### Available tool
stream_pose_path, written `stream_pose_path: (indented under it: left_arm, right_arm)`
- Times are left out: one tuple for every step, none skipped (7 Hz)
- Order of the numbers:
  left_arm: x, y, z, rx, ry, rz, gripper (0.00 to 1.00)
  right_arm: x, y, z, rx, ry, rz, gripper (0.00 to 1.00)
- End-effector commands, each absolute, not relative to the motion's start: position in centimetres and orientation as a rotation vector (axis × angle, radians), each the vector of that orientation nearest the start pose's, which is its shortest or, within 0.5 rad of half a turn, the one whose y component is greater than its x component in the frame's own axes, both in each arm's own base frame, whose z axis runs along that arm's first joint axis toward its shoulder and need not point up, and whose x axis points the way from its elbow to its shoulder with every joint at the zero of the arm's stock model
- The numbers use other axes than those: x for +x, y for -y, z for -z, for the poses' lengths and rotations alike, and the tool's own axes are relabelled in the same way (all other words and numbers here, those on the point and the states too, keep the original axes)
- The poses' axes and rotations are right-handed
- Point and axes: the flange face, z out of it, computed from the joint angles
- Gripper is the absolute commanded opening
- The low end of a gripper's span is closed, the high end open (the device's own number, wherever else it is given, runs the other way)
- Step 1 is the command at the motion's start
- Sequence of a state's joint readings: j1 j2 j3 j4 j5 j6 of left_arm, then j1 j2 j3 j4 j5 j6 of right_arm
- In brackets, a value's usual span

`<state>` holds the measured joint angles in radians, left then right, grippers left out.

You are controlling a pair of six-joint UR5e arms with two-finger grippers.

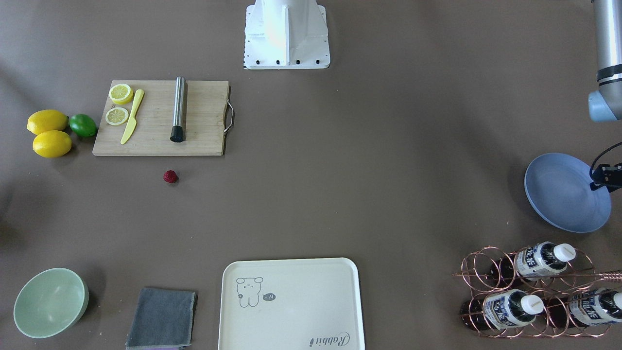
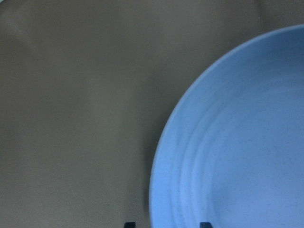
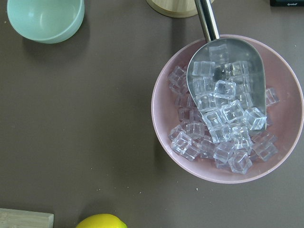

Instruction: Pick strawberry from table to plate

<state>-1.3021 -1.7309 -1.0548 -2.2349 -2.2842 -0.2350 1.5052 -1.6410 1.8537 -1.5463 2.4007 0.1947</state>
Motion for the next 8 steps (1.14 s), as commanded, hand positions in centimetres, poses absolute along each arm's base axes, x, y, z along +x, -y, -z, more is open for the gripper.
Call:
stream_pose_path:
  left_arm:
    - [7.8, 55.6, -75.3, 0.104, -0.775, -0.098, 0.00]
    - [7.3, 56.3, -72.5, 0.101, -0.834, -0.067, 0.00]
    - [6.1, 57.0, -69.1, 0.065, -0.919, -0.042, 0.00]
    - [5.9, 57.0, -66.3, 0.067, -0.960, -0.046, 0.00]
    - [6.4, 57.5, -61.9, 0.073, -0.991, 0.028, 0.00]
    - [7.1, 57.2, -56.8, 0.088, -1.021, 0.090, 0.00]
    - [11.1, 56.1, -53.2, 0.066, -1.040, 0.087, 0.00]
    - [14.9, 55.3, -49.7, 0.056, -1.043, 0.103, 0.00]
  right_arm:
    - [2.5, 47.1, -54.1, 0.112, 0.850, -0.026, 1.00]
    - [1.9, 47.4, -53.6, 0.108, 0.852, -0.034, 1.00]
    - [1.4, 48.2, -52.6, 0.118, 0.852, -0.025, 1.00]
    - [-0.5, 49.8, -50.8, 0.112, 0.851, -0.046, 1.00]
    - [-4.1, 51.2, -48.6, 0.094, 0.836, -0.066, 1.00]
    - [-7.4, 52.4, -45.5, 0.091, 0.832, -0.102, 1.00]
    - [-12.1, 51.9, -44.3, 0.070, 0.809, -0.085, 1.00]
    - [-16.6, 52.0, -41.7, 0.082, 0.815, -0.102, 1.00]
